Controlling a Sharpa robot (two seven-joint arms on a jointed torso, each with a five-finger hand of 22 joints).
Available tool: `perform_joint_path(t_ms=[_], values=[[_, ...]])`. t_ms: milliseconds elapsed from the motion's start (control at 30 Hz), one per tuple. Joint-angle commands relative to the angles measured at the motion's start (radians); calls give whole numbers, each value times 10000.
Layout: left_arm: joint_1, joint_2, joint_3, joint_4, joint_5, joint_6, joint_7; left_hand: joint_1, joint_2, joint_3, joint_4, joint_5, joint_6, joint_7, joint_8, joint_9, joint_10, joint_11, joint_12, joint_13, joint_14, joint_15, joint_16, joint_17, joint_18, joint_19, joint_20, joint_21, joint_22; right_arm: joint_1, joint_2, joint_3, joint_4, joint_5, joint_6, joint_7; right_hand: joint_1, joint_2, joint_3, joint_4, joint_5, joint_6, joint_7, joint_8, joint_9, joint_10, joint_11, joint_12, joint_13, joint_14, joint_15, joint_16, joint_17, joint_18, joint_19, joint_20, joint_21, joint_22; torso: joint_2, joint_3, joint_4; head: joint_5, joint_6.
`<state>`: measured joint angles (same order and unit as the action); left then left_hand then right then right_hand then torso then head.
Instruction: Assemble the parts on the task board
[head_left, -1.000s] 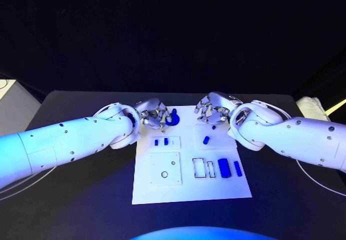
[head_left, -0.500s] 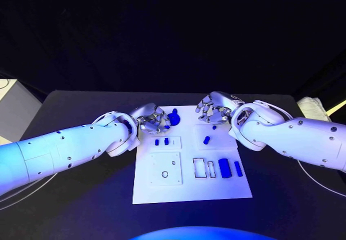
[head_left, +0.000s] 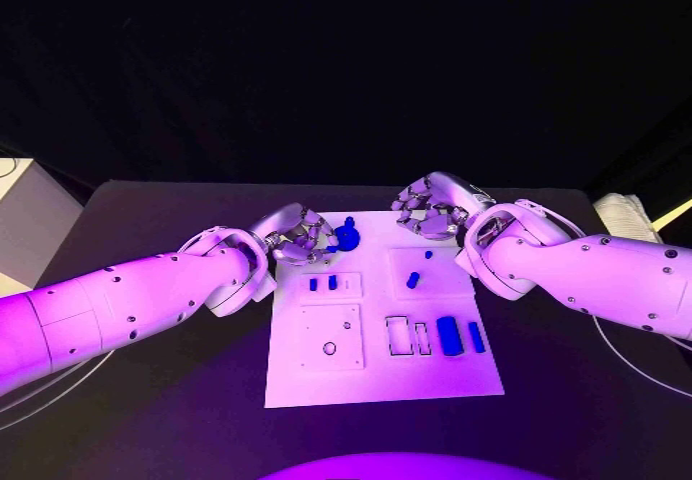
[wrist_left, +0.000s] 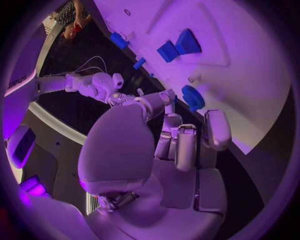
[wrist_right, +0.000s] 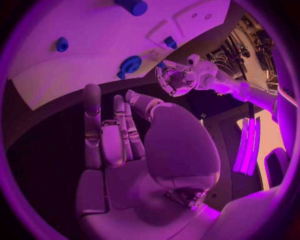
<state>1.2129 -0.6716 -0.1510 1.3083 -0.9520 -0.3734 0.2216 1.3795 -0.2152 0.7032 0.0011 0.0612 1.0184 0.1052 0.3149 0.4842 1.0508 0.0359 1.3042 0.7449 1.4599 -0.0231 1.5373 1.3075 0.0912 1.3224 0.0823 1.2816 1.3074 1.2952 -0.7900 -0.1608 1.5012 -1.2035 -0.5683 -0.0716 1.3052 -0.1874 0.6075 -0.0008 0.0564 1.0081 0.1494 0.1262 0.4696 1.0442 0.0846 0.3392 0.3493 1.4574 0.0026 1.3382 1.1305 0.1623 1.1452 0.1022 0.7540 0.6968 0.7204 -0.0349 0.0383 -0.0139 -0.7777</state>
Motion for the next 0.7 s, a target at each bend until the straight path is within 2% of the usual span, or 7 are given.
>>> perform_joint_path(t_ms=[33,133,700], values=[[-25,17,15,-19,282,142,325,-104,18,2,28,22,-22,61,-30,17,-47,-6,-65,-8,300,20,-25,900,-70,67,7,37,631,3,-13,6,-16,1064,-742,897,-54,-91,10,92,56,-28,87,-85,20,-91,57,-335,-333,-102,69,-169,-290,172,-212,51,-340,-282,-4,-4,-4,6,-5],[-43,52,18,-76,246,366,175,-113,17,-5,29,18,-18,62,-32,17,-75,-6,-80,-41,285,20,-33,870,-63,44,8,11,613,5,-21,7,-33,1600,-924,1209,-34,-140,-12,120,68,-30,132,-141,55,-13,136,-818,-923,-612,138,-962,-1499,194,-457,124,-640,-386,2,-2,-1,-2,-10],[-83,215,19,-297,-213,890,-631,-190,10,-94,36,1,43,48,-31,28,-73,-17,-68,25,292,19,-33,906,-96,138,18,126,696,9,-50,8,-20,2140,-1095,1536,-6,-116,-19,126,160,-24,154,-165,71,43,159,-1005,-1184,-625,149,-1017,-1569,197,-468,144,-697,-385,0,5,-7,-33,-49]])
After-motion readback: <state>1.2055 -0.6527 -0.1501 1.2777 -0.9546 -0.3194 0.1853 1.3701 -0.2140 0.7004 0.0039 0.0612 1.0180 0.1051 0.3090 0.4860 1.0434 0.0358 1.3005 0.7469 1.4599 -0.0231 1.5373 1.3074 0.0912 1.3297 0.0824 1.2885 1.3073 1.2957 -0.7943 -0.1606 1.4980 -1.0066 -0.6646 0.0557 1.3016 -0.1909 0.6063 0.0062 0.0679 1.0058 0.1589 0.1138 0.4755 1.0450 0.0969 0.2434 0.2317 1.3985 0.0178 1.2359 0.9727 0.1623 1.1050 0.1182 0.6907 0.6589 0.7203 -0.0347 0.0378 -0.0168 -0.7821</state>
